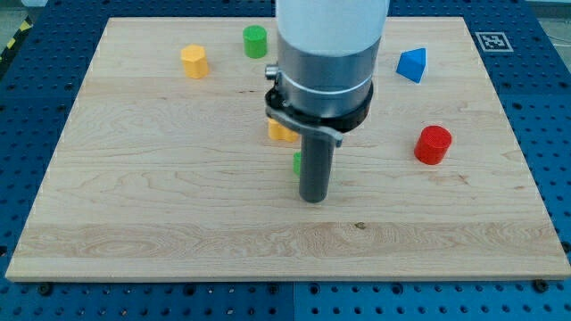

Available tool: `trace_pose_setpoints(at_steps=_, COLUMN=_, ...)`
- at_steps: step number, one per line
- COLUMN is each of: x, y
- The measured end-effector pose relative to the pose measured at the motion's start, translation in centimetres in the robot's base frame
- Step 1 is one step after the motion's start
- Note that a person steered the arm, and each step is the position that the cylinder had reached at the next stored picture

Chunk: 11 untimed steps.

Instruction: Push the green star into a yellow heart

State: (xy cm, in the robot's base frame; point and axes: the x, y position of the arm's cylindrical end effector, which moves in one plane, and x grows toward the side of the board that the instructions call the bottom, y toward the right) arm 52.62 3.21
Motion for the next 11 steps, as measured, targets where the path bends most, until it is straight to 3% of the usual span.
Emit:
trace_pose_setpoints(at_steps=2, x=-2.1, y=0.3)
trace_pose_setpoints(at_steps=4, x=1.0, y=-0.3)
trace_pose_setpoints(at_steps=7, x=1.7, y=-1.1)
trace_pose_setpoints(at_steps=11, x=-3.2, y=-0.1)
